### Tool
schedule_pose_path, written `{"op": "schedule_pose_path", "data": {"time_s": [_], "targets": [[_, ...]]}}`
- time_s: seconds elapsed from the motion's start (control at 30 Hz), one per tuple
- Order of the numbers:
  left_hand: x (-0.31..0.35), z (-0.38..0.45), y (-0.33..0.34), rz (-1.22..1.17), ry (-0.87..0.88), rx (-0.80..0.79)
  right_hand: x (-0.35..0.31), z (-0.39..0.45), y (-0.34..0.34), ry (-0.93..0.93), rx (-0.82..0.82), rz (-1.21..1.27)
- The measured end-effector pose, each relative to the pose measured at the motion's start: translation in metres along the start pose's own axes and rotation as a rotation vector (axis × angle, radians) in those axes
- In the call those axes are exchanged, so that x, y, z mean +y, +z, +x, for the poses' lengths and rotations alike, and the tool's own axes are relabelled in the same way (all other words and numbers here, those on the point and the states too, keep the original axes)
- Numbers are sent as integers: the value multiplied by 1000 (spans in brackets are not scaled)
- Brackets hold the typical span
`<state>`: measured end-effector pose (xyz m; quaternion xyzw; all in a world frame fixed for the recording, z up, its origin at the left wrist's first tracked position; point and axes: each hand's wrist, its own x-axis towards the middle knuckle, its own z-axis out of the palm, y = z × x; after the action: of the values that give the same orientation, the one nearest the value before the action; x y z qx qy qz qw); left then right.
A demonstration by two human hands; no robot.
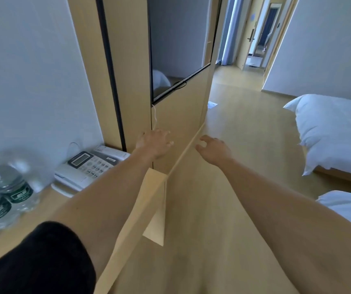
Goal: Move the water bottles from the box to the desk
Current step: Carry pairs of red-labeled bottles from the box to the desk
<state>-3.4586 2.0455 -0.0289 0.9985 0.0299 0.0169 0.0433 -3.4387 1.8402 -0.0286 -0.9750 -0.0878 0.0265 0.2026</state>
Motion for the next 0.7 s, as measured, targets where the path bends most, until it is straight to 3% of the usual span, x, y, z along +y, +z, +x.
{"op": "schedule_pose_path", "data": {"time_s": [0.27, 0.7], "targets": [[129, 43, 14, -73, 227, -22, 121, -27, -59, 196, 93, -1], [348, 82, 33, 23, 326, -17, 322, -33, -142, 336, 109, -66]]}}
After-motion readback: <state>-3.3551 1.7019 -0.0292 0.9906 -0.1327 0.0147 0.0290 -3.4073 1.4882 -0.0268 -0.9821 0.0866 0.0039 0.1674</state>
